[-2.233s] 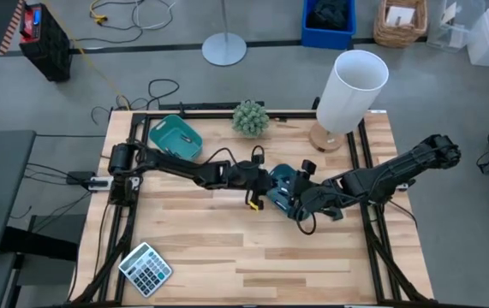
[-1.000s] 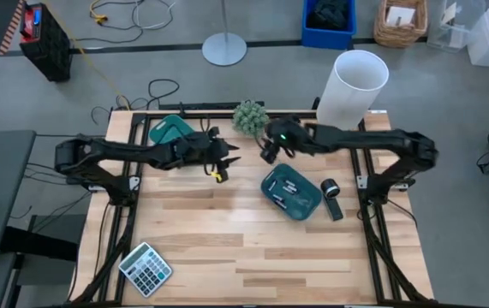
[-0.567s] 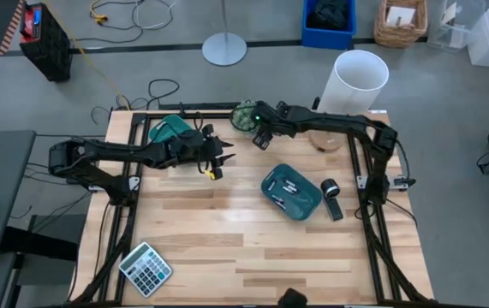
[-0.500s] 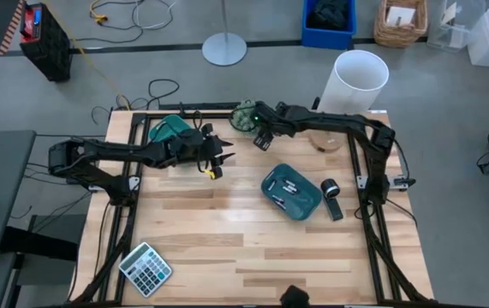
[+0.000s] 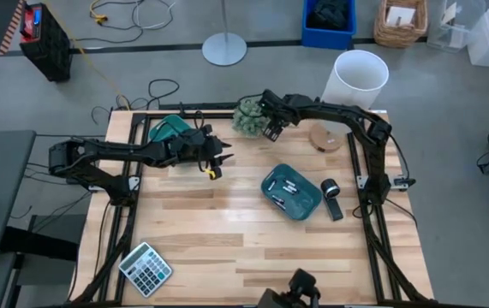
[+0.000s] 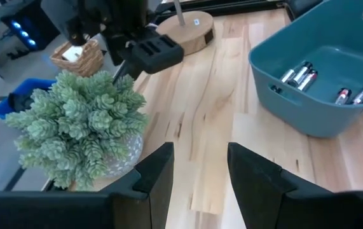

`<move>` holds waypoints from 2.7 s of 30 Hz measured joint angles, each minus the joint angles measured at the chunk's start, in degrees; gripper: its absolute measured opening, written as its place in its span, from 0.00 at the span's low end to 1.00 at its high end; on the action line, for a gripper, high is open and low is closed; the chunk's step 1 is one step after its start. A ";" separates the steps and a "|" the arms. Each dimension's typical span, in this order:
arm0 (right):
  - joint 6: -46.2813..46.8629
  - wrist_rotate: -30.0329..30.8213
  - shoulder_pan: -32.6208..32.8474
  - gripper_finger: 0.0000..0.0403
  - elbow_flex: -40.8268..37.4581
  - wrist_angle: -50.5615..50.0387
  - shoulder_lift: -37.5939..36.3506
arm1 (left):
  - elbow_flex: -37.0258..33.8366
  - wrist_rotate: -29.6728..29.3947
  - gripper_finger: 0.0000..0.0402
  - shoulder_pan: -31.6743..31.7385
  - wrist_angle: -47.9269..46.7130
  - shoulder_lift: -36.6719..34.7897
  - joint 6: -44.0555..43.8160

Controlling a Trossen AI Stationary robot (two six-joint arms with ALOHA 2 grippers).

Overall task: Sort batteries
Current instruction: Put the black battery into the green bin

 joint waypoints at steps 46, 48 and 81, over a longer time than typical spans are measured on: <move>0.61 -15.78 -10.21 0.62 -0.63 3.62 2.71 | 0.04 2.08 0.35 -0.11 -2.03 0.02 -1.48; 0.45 -16.02 -10.75 0.62 -0.54 3.79 3.44 | 0.04 2.08 0.35 -0.11 -2.04 0.02 -1.48; -6.18 -13.75 -6.85 0.62 -0.52 8.64 5.69 | 0.09 2.25 0.35 -0.09 -2.03 0.02 -0.65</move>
